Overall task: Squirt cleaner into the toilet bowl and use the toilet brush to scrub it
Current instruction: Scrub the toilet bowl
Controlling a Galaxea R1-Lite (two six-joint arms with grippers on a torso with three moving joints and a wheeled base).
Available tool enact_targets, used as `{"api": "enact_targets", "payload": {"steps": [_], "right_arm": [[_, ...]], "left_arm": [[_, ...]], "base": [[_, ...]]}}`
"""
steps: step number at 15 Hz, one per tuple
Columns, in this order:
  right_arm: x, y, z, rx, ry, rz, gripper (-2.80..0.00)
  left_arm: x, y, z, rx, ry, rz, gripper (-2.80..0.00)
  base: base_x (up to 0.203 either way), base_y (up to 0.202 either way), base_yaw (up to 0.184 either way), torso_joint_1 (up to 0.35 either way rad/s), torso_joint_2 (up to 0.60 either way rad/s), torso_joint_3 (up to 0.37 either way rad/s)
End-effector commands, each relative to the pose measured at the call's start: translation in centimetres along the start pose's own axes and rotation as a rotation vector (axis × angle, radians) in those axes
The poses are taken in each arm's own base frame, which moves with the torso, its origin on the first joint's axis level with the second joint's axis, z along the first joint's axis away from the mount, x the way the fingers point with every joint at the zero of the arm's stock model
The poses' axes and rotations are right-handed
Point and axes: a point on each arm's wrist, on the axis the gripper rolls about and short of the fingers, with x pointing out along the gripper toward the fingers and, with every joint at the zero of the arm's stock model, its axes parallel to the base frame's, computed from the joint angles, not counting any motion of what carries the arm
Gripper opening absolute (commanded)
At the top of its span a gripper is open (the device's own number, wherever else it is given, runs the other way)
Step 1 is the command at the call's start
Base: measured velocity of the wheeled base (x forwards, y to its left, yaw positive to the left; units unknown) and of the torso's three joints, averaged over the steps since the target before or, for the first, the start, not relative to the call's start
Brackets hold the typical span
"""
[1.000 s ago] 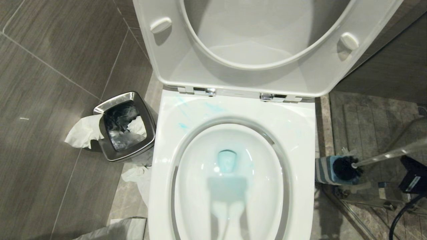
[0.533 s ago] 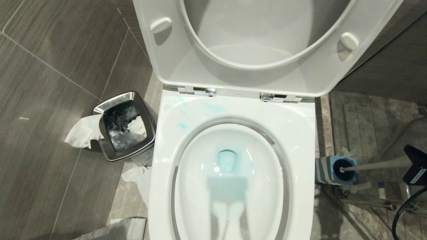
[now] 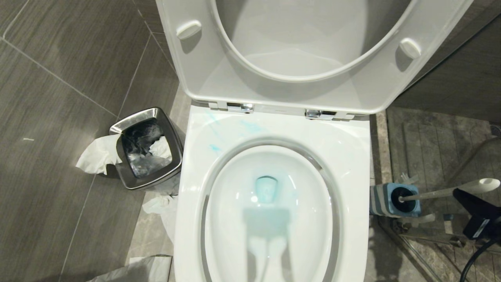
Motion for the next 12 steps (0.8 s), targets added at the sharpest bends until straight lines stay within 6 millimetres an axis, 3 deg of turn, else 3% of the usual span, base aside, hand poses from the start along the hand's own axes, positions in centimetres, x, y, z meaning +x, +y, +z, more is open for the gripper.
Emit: {"api": "enact_targets", "payload": {"steps": [1, 6, 9, 10, 12], "right_arm": [[-0.3, 0.3, -0.4, 0.003, 0.04, 0.055, -2.8], [-2.1, 1.0, -2.8, 0.086, 0.324, 0.052, -2.8], [-1.8, 0.9, -3.3, 0.099, 0.358, 0.052, -2.8], [-1.5, 0.8, -3.3, 0.096, 0.353, 0.049, 0.0], [-0.9, 0.3, -3.2, 0.078, 0.335, 0.006, 0.0]], "left_arm": [[0.0, 0.0, 0.0, -0.001, 0.002, 0.0, -2.8], [0.0, 0.0, 0.0, -0.001, 0.002, 0.0, -2.8], [0.0, 0.0, 0.0, -0.001, 0.002, 0.0, -2.8], [0.0, 0.0, 0.0, -0.001, 0.002, 0.0, -2.8], [0.0, 0.0, 0.0, -0.001, 0.002, 0.0, -2.8]], "base": [[0.0, 0.0, 0.0, 0.0, 0.0, 0.0], [0.0, 0.0, 0.0, 0.0, 0.0, 0.0], [0.0, 0.0, 0.0, 0.0, 0.0, 0.0], [0.0, 0.0, 0.0, 0.0, 0.0, 0.0], [0.0, 0.0, 0.0, 0.0, 0.0, 0.0]]}}
